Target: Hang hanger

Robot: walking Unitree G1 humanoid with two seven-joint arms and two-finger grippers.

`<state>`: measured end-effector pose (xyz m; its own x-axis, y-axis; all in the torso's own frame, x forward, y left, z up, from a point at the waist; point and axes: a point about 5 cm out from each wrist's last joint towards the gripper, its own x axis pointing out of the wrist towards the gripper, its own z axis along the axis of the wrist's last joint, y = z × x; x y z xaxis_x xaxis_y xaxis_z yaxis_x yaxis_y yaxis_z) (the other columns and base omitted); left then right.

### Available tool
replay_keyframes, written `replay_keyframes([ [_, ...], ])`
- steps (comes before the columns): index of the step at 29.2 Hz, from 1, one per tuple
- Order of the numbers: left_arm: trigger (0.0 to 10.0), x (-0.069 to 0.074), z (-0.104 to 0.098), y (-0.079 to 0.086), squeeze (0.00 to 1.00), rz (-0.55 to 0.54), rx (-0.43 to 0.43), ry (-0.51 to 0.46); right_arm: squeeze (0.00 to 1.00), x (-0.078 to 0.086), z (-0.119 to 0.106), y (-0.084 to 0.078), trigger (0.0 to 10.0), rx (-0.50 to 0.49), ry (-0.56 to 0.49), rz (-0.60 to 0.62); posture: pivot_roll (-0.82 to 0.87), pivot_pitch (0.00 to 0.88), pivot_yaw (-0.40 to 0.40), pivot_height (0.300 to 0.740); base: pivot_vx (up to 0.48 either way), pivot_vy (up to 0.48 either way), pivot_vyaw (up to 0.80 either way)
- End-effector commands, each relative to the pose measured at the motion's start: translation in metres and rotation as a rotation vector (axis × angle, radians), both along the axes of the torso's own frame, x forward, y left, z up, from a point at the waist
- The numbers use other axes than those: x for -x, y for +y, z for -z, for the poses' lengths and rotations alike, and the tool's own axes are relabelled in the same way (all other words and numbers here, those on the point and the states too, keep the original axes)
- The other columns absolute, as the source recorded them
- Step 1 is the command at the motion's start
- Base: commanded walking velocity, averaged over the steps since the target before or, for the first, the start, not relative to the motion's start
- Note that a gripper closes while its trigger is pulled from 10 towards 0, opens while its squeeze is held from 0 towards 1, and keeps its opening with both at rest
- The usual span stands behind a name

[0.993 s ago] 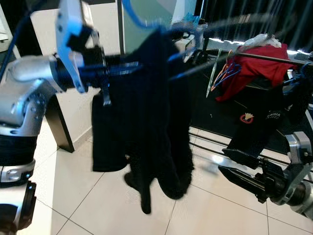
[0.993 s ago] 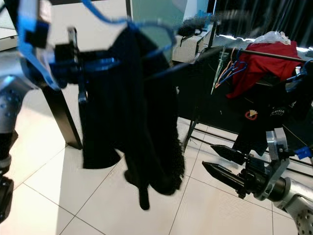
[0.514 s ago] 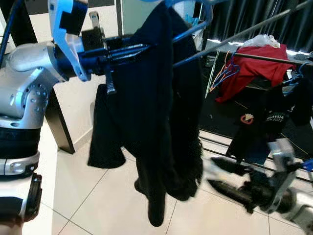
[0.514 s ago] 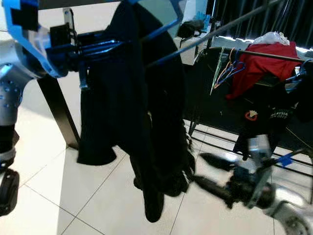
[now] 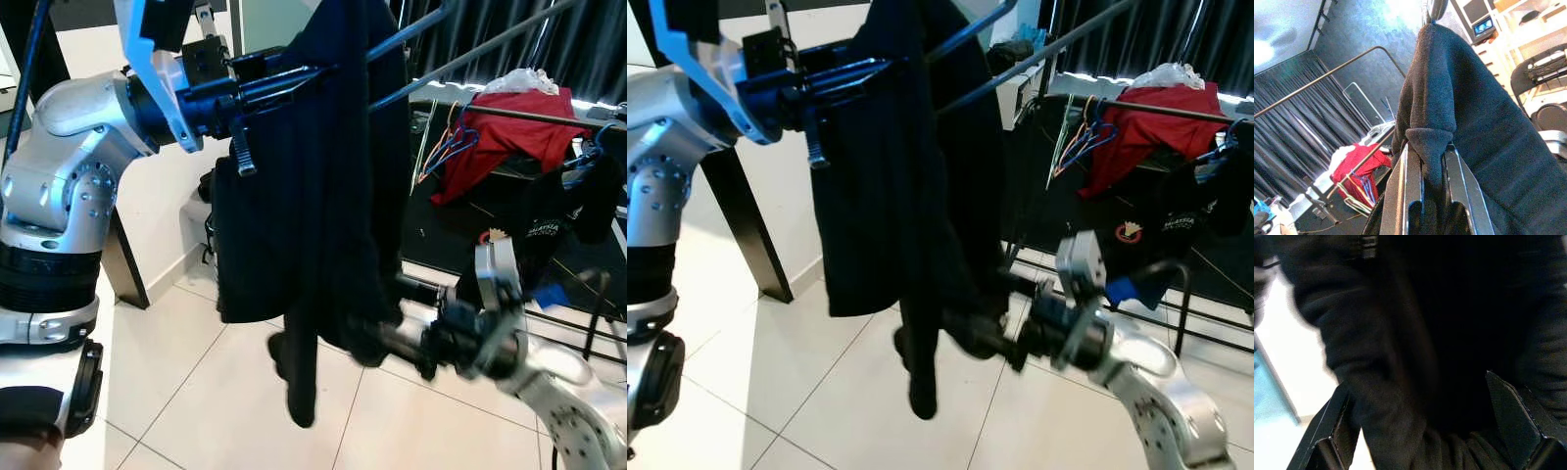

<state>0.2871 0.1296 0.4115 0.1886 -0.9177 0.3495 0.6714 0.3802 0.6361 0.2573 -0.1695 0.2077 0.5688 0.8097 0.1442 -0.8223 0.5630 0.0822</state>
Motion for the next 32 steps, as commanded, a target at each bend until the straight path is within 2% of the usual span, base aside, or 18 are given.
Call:
replay_keyframes([
  [1,1.5,0.003,-0.004,-0.003,0.0,0.003,0.012,-0.024,0.0,-0.005,0.002,-0.006,10.0,-0.037,0.041,0.065,-0.03,0.0,-0.018,0.74,0.0,0.0,0.0],
  [3,1.3,0.003,-0.002,-0.004,0.0,-0.004,0.019,-0.02,0.0,-0.006,0.001,-0.008,10.0,-0.096,0.064,0.088,-0.03,0.0,-0.019,0.74,0.0,0.0,0.0],
  [7,1.1,0.003,-0.002,-0.003,0.0,-0.007,0.021,-0.019,0.0,-0.005,0.0,-0.007,10.0,-0.105,0.066,0.084,-0.03,0.0,-0.019,0.74,0.0,0.0,0.0],
  [9,0.9,0.003,-0.001,-0.003,0.0,-0.015,0.025,-0.017,0.0,0.002,0.002,-0.004,10.0,-0.06,0.054,0.029,-0.03,0.0,-0.021,0.74,0.0,0.0,0.0],
  [11,0.9,0.003,-0.001,-0.003,0.0,-0.015,0.025,-0.017,0.0,0.002,0.002,-0.004,10.0,-0.06,0.054,0.029,-0.03,0.0,-0.021,0.74,0.0,0.0,0.0],
  [12,0.8,0.002,-0.001,-0.003,0.0,-0.017,0.026,-0.017,0.0,0.007,0.007,-0.002,10.0,0.003,0.056,-0.02,-0.03,0.0,-0.021,0.74,0.0,0.0,0.0],
  [13,0.8,0.002,-0.001,-0.003,0.0,-0.017,0.026,-0.017,0.0,0.007,0.007,-0.002,10.0,0.003,0.056,-0.02,-0.03,0.0,-0.021,0.74,0.0,0.0,0.0],
  [14,0.7,0.002,-0.001,-0.002,0.0,-0.02,0.027,-0.017,0.0,0.013,0.011,0.0,0.0,0.05,0.059,-0.069,-0.03,0.0,-0.025,0.74,0.0,0.0,0.0],
  [15,0.7,0.002,-0.001,-0.002,0.0,-0.021,0.028,-0.017,0.0,0.017,0.013,0.001,0.0,0.083,0.062,-0.103,-0.03,0.0,-0.025,0.74,0.0,0.0,0.0],
  [17,0.7,0.002,-0.001,-0.002,0.0,-0.021,0.028,-0.017,0.0,0.017,0.013,0.001,0.0,0.083,0.062,-0.103,-0.03,0.0,-0.025,0.74,0.0,0.0,0.0],
  [18,0.5,0.002,0.0,-0.001,0.0,-0.025,0.028,-0.017,0.0,0.023,0.013,0.002,0.0,0.12,0.056,-0.153,-0.03,0.0,-0.024,0.74,0.0,0.0,0.0],
  [21,0.5,0.001,0.0,-0.001,0.0,-0.027,0.029,-0.017,0.0,0.024,0.013,0.001,0.0,0.131,0.053,-0.165,-0.03,0.0,-0.024,0.74,0.0,0.0,0.0],
  [25,0.0,0.0,0.0,0.0,0.0,-0.036,0.03,-0.016,0.0,0.024,0.01,-0.003,0.0,0.156,0.045,-0.151,-0.03,0.0,-0.025,0.74,0.0,0.0,0.0],
  [29,0.0,-0.001,0.001,0.001,0.0,-0.049,0.027,-0.016,0.0,0.023,0.008,-0.007,0.0,0.169,0.035,-0.133,-0.03,0.0,-0.024,0.74,0.0,0.0,0.0],
  [31,0.1,-0.008,0.004,0.007,0.0,-0.102,0.004,-0.014,0.0,0.02,-0.002,-0.02,0.0,0.201,-0.003,-0.087,-0.03,0.0,-0.024,0.74,0.0,0.0,0.0],
  [32,0.1,-0.008,0.004,0.007,0.0,-0.102,0.004,-0.014,0.0,0.02,-0.002,-0.02,0.0,0.201,-0.003,-0.087,-0.03,0.0,-0.024,0.74,0.0,0.0,0.0],
])
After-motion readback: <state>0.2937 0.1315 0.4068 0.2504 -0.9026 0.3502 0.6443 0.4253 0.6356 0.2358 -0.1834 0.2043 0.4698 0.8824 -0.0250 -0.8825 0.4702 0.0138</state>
